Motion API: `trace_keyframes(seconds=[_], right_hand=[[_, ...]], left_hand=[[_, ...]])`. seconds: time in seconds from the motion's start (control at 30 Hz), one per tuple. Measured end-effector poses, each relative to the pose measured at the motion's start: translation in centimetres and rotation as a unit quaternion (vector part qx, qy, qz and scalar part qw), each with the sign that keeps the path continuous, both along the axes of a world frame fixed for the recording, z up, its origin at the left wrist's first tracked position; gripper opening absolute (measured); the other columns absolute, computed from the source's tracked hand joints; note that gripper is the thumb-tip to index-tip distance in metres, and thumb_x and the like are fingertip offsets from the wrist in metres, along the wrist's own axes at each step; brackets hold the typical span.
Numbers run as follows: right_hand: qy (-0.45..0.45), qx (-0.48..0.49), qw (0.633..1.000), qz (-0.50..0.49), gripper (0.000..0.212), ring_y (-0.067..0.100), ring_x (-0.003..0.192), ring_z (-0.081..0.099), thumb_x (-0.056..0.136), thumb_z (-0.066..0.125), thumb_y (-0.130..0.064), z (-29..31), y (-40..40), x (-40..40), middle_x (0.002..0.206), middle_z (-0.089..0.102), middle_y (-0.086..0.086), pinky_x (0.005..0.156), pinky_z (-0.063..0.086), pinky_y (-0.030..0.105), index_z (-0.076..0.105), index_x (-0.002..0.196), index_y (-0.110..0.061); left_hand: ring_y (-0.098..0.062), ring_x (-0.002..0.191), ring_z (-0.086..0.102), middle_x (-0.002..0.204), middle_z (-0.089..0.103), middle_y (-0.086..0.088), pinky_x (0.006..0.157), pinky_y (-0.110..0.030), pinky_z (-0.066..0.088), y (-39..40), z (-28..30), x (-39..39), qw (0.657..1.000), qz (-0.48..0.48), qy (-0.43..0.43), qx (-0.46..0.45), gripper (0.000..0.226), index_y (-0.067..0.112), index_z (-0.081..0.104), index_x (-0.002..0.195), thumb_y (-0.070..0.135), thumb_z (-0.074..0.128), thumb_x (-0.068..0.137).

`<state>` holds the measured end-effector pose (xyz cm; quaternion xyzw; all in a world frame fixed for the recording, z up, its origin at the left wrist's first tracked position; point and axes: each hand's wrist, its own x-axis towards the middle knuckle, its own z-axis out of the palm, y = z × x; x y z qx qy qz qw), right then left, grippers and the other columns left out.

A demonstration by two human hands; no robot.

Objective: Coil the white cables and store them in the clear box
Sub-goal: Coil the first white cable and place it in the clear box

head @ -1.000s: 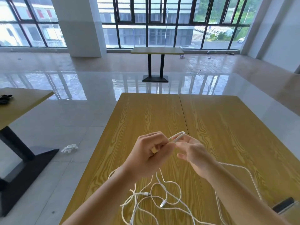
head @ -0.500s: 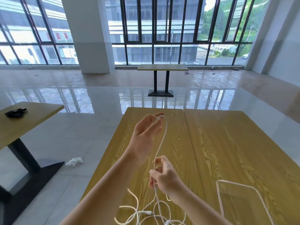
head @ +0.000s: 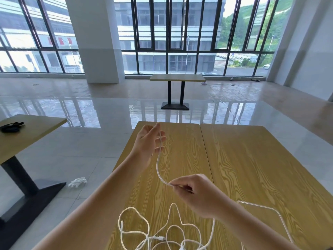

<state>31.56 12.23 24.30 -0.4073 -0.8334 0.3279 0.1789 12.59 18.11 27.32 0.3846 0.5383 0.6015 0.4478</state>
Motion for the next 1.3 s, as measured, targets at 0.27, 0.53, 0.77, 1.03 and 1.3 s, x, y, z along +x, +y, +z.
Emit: trace_keyframes(seconds=[0.27, 0.53, 0.77, 1.03, 1.3], right_hand=[[0.032, 0.102, 0.994, 0.003, 0.018, -0.004, 0.068, 0.061, 0.099, 0.057, -0.025, 4.2, 0.3, 1.2, 0.074, 0.065, -0.019, 0.061, 0.045, 0.012, 0.073, 0.106, -0.026], [0.115, 0.158, 0.977, -0.089, 0.013, -0.003, 0.051, 0.055, 0.096, 0.062, -0.024, 7.3, 2.8, 2.3, 0.061, 0.062, -0.028, 0.050, 0.041, 0.010, 0.073, 0.089, -0.026], [0.150, 0.182, 0.962, -0.134, 0.011, -0.010, 0.059, 0.059, 0.095, 0.065, -0.024, 8.4, 4.8, 2.7, 0.061, 0.062, -0.033, 0.056, 0.041, 0.004, 0.073, 0.086, -0.026], [0.165, 0.199, 0.950, -0.174, 0.011, 0.006, 0.063, 0.062, 0.094, 0.066, -0.028, 8.6, 6.0, 2.7, 0.066, 0.068, -0.007, 0.053, 0.045, 0.013, 0.072, 0.085, -0.028], [0.075, 0.113, 0.986, -0.094, 0.013, -0.005, 0.046, 0.049, 0.096, 0.063, -0.029, 9.3, 7.5, 5.1, 0.070, 0.059, -0.007, 0.048, 0.038, 0.010, 0.068, 0.106, -0.035]], left_hand=[[-0.024, 0.094, 0.063, 0.094, 0.065, -0.008, 0.075, -0.040, 0.054, -0.8, -0.3, 1.4, 0.992, -0.086, 0.021, -0.088, 0.055, 0.014, 0.069, 0.096, 0.061, 0.040, 0.096], [-0.019, 0.076, 0.061, 0.083, 0.067, -0.005, 0.064, -0.030, 0.047, -2.2, 0.7, 2.5, 0.958, -0.273, -0.006, -0.089, 0.069, 0.013, 0.066, 0.089, 0.071, 0.029, 0.091], [-0.021, 0.079, 0.060, 0.089, 0.066, -0.009, 0.061, -0.030, 0.046, -2.7, 2.0, 2.9, 0.930, -0.366, -0.011, -0.042, 0.068, 0.014, 0.065, 0.090, 0.074, 0.034, 0.085], [-0.025, 0.095, 0.066, 0.100, 0.067, -0.012, 0.077, -0.039, 0.056, -3.2, 2.7, 2.8, 0.936, -0.349, -0.046, -0.005, 0.015, 0.017, 0.070, 0.095, 0.026, 0.057, 0.095], [-0.023, 0.074, 0.066, 0.085, 0.064, -0.009, 0.053, -0.031, 0.052, -3.1, 3.0, 1.0, 0.936, -0.325, -0.129, 0.024, 0.031, 0.015, 0.066, 0.083, 0.044, 0.058, 0.090]])
